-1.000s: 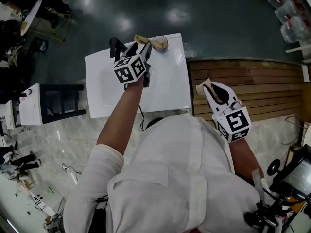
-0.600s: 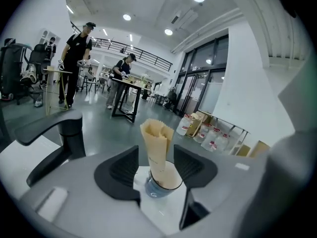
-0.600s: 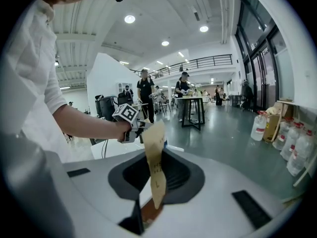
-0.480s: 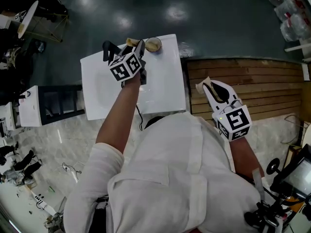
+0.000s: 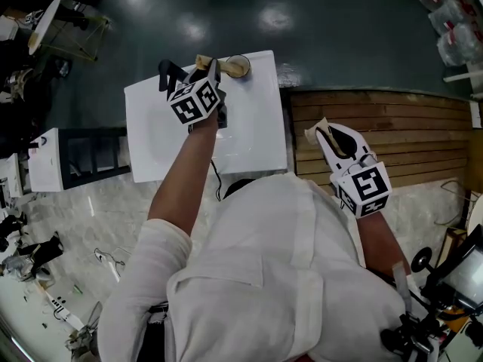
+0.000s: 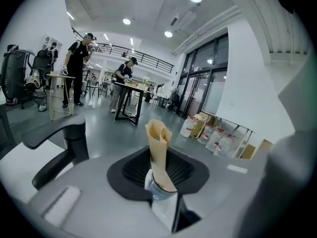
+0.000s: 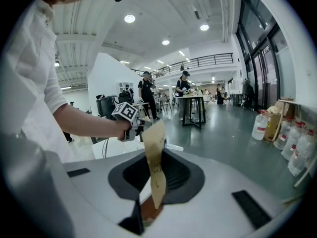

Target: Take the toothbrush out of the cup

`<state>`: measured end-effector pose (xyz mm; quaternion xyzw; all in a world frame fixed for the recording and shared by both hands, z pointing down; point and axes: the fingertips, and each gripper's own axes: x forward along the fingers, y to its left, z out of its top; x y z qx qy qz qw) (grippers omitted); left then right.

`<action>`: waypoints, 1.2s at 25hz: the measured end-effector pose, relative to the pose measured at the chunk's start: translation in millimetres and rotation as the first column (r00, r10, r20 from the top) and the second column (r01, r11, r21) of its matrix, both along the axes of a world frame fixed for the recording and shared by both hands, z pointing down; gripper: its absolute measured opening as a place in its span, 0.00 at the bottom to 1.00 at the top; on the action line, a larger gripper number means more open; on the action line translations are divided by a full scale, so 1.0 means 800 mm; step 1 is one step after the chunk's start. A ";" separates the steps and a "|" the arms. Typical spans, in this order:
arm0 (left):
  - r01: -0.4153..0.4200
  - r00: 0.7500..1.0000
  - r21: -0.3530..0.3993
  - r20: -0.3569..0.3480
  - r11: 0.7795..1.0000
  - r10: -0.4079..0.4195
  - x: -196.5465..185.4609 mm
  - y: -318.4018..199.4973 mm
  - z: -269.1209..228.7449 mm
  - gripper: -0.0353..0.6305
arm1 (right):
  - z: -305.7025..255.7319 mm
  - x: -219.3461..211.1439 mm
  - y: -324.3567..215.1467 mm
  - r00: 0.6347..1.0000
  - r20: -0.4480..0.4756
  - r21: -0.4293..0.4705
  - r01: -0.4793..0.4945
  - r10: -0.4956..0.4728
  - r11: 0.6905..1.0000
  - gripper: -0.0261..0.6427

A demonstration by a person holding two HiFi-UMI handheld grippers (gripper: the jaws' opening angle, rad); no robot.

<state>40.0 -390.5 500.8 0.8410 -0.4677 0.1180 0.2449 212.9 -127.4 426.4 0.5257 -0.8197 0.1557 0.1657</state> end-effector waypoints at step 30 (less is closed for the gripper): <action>0.018 0.993 0.139 -0.119 0.990 -0.001 -0.015 0.032 -0.109 0.17 | 0.000 0.007 0.003 1.000 -0.008 0.021 0.013 -0.013 1.000 0.11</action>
